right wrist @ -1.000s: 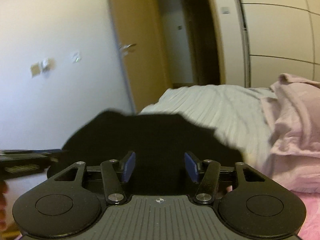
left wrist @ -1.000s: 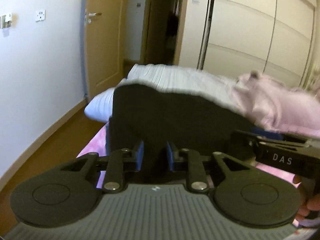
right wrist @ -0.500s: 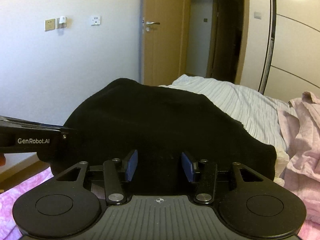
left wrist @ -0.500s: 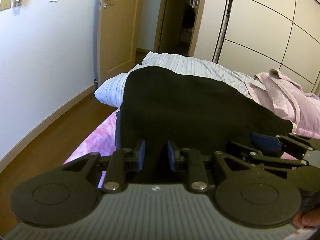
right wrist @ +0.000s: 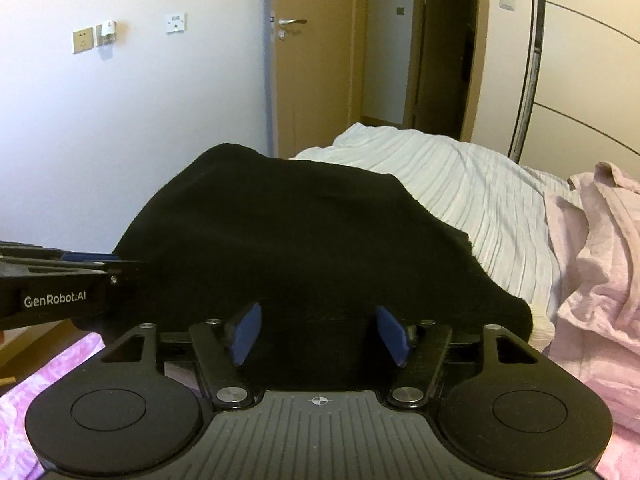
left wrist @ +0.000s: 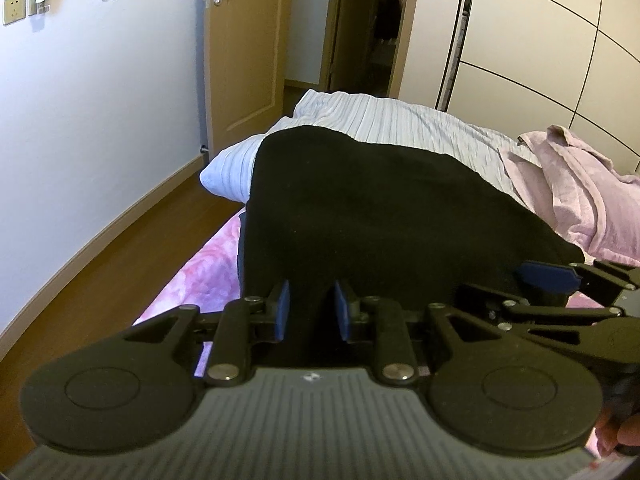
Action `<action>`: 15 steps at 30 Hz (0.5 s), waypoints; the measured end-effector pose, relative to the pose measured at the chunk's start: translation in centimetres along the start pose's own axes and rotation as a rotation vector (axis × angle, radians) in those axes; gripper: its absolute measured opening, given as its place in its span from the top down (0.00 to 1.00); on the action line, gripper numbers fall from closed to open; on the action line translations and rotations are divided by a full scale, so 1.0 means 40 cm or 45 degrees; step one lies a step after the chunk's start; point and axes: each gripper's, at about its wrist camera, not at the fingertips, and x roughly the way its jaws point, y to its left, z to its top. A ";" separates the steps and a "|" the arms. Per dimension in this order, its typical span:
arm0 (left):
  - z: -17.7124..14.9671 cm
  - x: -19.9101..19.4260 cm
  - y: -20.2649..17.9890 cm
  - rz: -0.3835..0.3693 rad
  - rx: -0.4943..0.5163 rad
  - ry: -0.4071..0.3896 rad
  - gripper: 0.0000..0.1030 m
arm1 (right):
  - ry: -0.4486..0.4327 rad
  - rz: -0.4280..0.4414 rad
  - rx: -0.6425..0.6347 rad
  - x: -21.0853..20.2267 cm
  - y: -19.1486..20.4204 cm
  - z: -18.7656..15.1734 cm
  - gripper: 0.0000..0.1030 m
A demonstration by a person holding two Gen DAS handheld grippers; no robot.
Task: Fold clothes
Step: 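Lower the black top onto the stack of folded jeans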
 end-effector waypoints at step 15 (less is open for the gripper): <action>0.023 -0.218 0.008 0.034 -0.023 -0.018 0.44 | -0.079 0.079 0.209 -0.254 -0.023 0.018 0.34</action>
